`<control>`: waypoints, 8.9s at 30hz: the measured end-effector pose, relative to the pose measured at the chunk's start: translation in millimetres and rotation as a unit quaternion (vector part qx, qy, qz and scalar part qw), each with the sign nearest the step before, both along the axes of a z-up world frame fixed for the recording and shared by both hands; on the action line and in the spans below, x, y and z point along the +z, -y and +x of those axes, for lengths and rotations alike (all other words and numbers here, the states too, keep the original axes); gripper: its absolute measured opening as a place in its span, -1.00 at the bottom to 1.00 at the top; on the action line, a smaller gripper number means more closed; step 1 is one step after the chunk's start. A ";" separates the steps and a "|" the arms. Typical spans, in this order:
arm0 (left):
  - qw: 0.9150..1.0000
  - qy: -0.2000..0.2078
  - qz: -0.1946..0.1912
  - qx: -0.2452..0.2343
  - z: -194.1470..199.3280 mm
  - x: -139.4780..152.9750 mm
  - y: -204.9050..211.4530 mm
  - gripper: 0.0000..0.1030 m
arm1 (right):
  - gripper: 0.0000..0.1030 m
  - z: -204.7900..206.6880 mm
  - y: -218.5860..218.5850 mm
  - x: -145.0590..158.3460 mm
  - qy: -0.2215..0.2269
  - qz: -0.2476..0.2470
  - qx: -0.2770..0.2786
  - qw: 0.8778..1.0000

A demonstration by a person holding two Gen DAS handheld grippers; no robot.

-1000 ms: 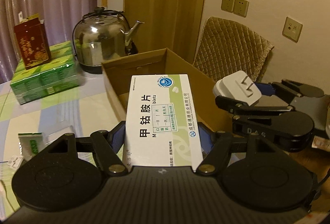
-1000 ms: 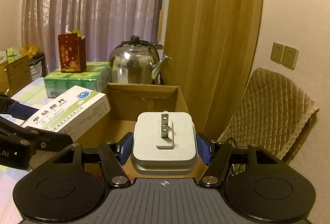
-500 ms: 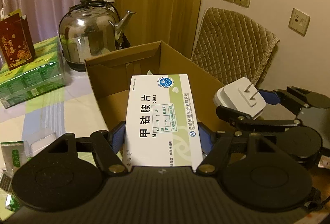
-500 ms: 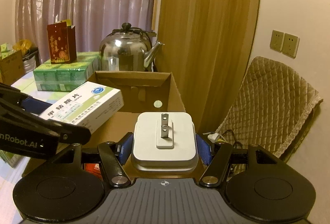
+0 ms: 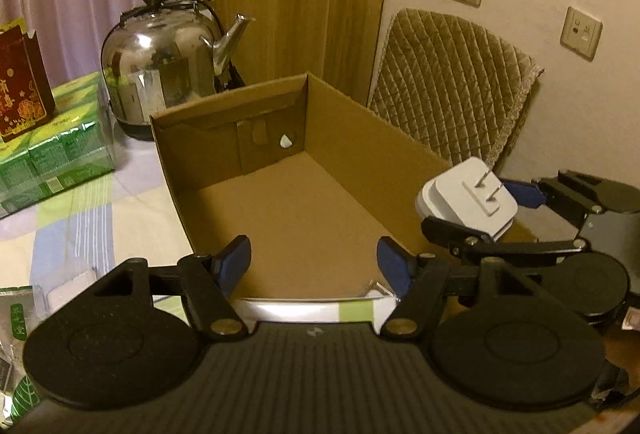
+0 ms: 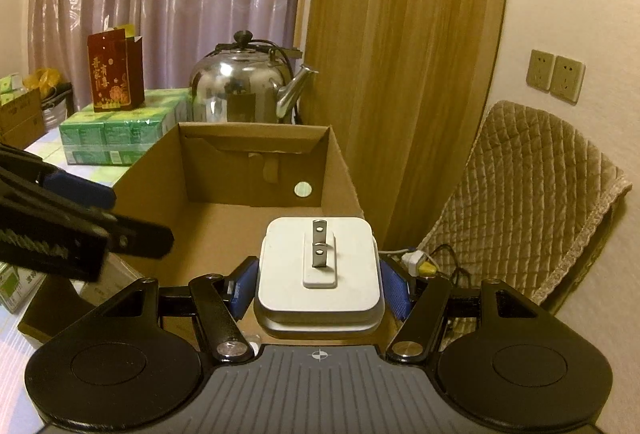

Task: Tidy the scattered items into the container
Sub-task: 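Open both tools to release the medicine box and plug into the box, then move both tools back toward the remaining items on the table, then grasp the tall green box with the right tool while the left tool grasps the black cable, then lift and carry the green box and black cable with both tools toward the cardboard box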

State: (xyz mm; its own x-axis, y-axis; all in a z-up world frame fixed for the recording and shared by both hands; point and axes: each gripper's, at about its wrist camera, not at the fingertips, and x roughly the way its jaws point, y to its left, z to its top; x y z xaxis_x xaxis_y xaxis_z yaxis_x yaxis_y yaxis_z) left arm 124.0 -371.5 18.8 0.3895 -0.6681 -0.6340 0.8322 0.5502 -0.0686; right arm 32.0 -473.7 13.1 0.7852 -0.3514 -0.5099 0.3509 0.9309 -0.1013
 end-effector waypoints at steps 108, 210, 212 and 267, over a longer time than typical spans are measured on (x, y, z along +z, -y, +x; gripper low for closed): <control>0.959 -0.037 0.034 0.280 -28.4 -16.7 -388.1 0.98 | 0.96 3.7 -281.1 1.0 -0.031 0.063 0.201 0.977; 0.984 -0.055 0.109 0.129 -7.0 -120.9 -234.9 -0.42 | -0.02 33.9 -218.6 -78.8 -0.092 0.065 0.135 0.984; 0.984 -0.053 0.111 0.130 -6.0 -120.3 -234.9 -0.73 | -0.02 36.4 -219.2 -79.0 -0.092 0.063 0.137 0.984; 0.986 -0.040 0.079 0.139 -49.8 -73.5 -261.9 -0.77 | -0.47 2.3 -240.6 -35.6 -0.075 0.058 0.129 0.987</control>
State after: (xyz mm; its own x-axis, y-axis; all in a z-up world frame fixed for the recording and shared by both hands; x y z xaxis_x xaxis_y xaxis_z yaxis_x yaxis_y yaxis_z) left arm 74.2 -109.6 -54.8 0.4886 -0.4330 -0.7575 0.6431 0.7655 -0.0228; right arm 34.3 -233.1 -22.5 0.7531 -0.0822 -0.6527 0.0891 0.9958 -0.0226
